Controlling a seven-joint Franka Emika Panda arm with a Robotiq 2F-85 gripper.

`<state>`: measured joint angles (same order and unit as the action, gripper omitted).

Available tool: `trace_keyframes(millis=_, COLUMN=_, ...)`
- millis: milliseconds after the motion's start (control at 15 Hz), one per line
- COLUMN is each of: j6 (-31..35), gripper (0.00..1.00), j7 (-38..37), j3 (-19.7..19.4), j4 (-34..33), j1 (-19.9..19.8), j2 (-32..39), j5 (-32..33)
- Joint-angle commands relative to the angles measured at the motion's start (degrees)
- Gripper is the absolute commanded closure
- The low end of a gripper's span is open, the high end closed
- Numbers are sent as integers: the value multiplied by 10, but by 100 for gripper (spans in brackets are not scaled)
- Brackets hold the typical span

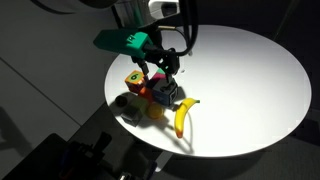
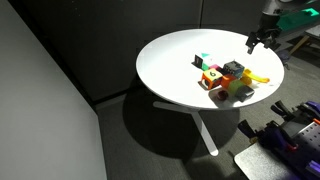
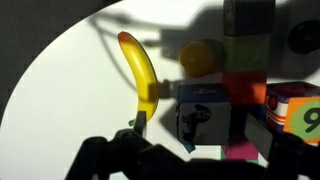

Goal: Lift the blue and white dice and put it on top of the dice to the far right

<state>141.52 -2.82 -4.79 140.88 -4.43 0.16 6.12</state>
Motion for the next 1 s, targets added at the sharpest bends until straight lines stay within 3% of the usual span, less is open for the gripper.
trace_keyframes(millis=0, j6=41, gripper=0, j7=16, j3=4, j4=-11, j1=2, j2=34, j5=-18)
trace_keyframes(millis=467, j6=95, gripper=0, j7=43, j3=17, j4=-27, j1=3, j2=94, j5=-69)
trace_keyframes(millis=933, j6=71, gripper=0, j7=9, j3=7, j4=-87, j1=12, j2=147, j5=-36)
